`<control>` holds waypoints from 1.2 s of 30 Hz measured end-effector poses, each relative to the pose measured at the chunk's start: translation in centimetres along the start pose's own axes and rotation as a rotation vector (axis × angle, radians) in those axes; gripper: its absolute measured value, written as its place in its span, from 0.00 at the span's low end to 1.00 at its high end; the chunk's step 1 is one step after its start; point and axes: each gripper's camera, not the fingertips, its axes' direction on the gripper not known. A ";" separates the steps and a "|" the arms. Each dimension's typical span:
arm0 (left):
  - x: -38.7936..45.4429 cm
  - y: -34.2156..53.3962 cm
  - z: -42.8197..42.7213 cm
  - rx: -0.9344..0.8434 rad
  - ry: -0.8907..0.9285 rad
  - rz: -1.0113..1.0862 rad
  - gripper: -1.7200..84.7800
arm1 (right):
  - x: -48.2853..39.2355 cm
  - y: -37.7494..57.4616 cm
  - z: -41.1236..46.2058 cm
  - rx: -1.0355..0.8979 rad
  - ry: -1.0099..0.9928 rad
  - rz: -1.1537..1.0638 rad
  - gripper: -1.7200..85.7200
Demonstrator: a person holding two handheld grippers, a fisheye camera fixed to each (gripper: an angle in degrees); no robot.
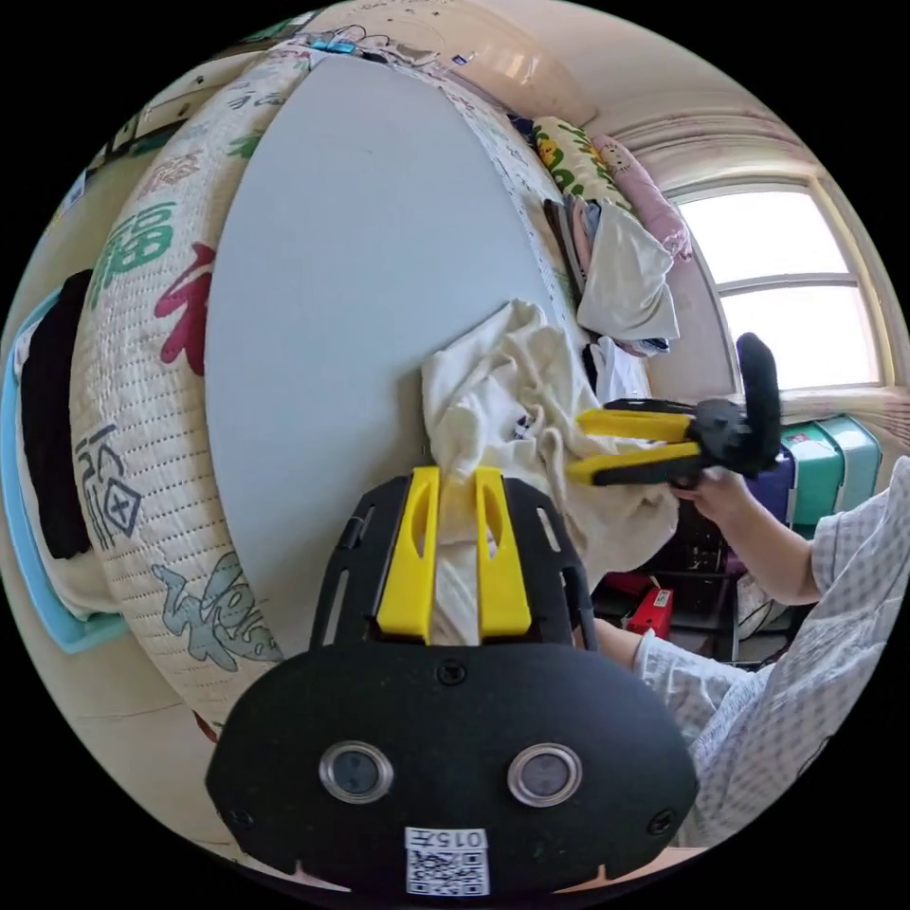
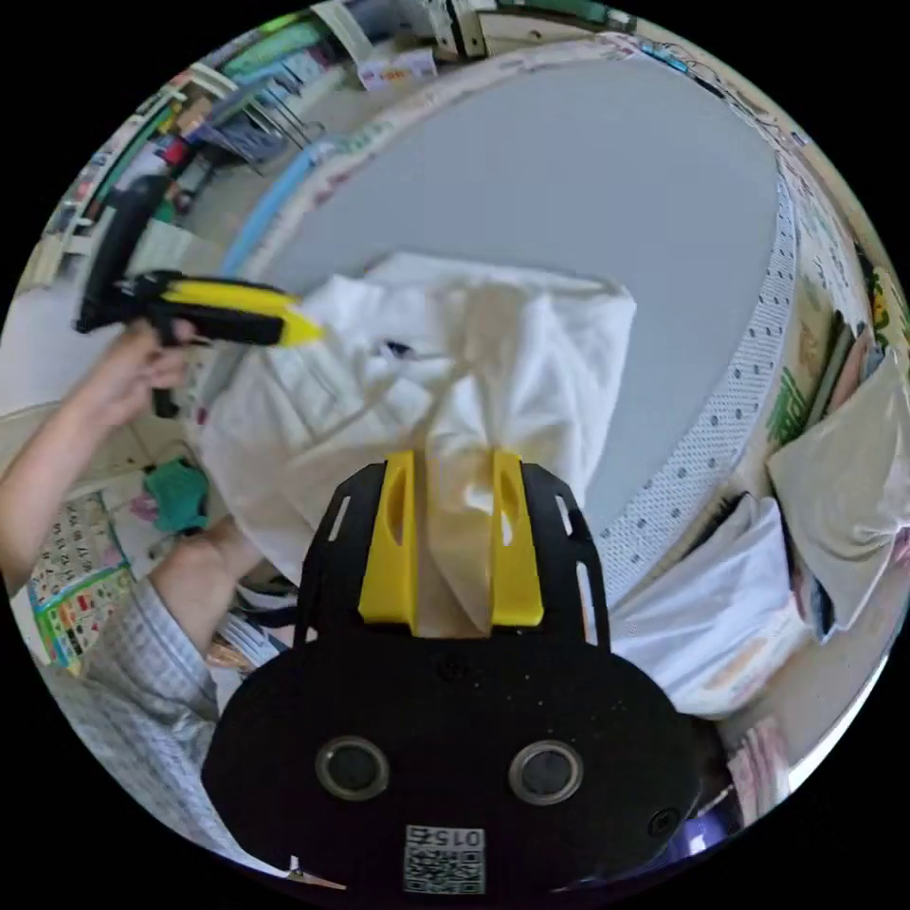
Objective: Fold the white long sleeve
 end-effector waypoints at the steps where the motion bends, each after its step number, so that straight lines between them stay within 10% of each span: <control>1: 0.9 0.4 -1.4 0.028 0.014 0.013 0.08 | 1.7 2.7 -1.1 0.038 -0.019 0.049 0.11; 14: 9.3 1.1 -1.3 -0.015 -0.095 0.160 0.14 | 23.3 37.0 1.3 0.254 -0.319 0.585 0.10; 26: 13.1 -5.8 6.6 -0.181 -0.264 0.308 0.20 | 36.8 33.0 15.2 0.278 -0.365 0.409 0.19; 36: 10.7 -2.7 6.1 -0.105 -0.269 0.249 0.18 | 43.5 39.6 25.9 0.204 -0.573 0.400 0.07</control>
